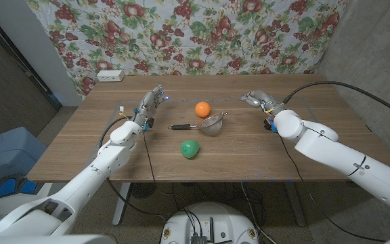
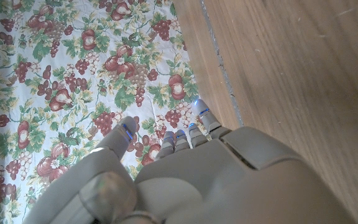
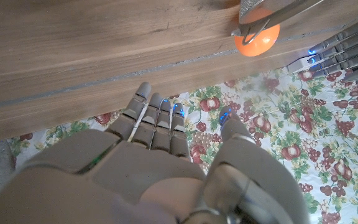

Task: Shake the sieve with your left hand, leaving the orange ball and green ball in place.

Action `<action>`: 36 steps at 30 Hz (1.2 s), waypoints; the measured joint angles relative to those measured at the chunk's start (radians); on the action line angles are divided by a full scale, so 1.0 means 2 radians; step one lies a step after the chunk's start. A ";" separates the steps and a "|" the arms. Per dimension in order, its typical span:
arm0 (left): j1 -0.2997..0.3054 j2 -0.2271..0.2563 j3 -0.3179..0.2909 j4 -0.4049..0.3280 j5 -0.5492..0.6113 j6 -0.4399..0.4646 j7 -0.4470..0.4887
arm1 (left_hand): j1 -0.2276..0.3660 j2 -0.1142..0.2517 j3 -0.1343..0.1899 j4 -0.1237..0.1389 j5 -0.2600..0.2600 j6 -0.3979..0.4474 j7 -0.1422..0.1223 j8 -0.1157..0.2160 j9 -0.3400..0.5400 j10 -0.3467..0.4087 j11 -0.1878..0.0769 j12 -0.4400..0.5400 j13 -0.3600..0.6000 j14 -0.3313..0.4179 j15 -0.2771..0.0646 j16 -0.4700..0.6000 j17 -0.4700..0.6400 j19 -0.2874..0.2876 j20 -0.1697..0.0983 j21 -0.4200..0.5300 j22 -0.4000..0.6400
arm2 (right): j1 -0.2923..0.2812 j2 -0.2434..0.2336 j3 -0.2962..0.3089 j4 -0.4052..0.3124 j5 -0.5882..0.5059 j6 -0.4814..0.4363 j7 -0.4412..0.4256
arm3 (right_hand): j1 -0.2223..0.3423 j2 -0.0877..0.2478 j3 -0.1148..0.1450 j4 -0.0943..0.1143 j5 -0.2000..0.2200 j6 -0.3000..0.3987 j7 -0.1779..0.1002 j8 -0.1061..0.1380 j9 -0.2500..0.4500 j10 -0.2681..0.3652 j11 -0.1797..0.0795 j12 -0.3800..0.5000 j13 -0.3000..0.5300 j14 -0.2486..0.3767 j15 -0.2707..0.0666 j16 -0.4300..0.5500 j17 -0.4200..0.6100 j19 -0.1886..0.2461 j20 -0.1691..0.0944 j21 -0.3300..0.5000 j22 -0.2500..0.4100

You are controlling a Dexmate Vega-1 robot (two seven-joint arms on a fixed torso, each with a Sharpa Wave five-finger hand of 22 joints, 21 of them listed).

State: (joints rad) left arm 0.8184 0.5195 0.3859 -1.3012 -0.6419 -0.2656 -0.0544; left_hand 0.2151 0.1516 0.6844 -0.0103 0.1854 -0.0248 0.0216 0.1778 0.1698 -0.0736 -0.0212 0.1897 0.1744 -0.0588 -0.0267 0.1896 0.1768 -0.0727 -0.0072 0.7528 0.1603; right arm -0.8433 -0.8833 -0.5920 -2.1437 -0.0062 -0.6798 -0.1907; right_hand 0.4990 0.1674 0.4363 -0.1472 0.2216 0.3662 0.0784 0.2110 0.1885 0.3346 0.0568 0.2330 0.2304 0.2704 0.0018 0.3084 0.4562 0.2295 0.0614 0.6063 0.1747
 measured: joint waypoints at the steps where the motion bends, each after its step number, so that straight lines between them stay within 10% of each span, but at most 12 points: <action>1: 0.000 0.000 0.000 0.000 0.000 0.000 0.000 | 0.000 0.000 0.000 0.000 0.000 0.000 0.000 0.000 0.000 0.000 0.000 0.000 0.000 0.000 0.000 0.000 0.000 0.000 0.000 0.000 0.000 | 0.002 0.000 -0.003 -0.002 -0.001 -0.002 0.002 | 0.000 0.000 0.000 0.000 0.000 0.000 0.000 0.000 0.000 0.002 -0.002 0.000 0.000 0.000 0.000 0.000 0.000 0.001 0.001 0.000 0.000; 36: 0.010 0.004 -0.003 -0.007 -0.004 -0.002 -0.002 | 0.000 0.000 0.001 -0.001 0.000 0.000 0.000 0.000 0.000 0.000 0.000 0.000 0.000 0.000 0.000 0.000 0.000 0.005 0.000 -0.011 0.000 | 0.057 -0.002 -0.070 -0.035 -0.043 -0.083 0.053 | 0.005 0.005 0.002 0.002 0.000 0.018 -0.009 0.002 0.002 0.020 -0.009 0.006 0.002 0.016 -0.011 0.014 0.007 0.007 -0.004 -0.002 0.000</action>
State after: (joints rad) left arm 0.8376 0.5279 0.3797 -1.3159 -0.6506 -0.2703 -0.0580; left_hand 0.2151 0.1516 0.6871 -0.0128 0.1854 -0.0248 0.0216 0.1778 0.1698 -0.0736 -0.0212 0.1897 0.1744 -0.0589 -0.0268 0.1896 0.1771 -0.0619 -0.0073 0.7317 0.1602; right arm -0.7298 -0.8882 -0.7312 -2.2132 -0.0915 -0.8451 -0.0840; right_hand 0.5096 0.1780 0.4404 -0.1433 0.2215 0.4022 0.0603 0.2147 0.1934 0.3742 0.0398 0.2444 0.2350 0.3024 -0.0195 0.3366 0.4710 0.2428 0.0536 0.6025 0.1745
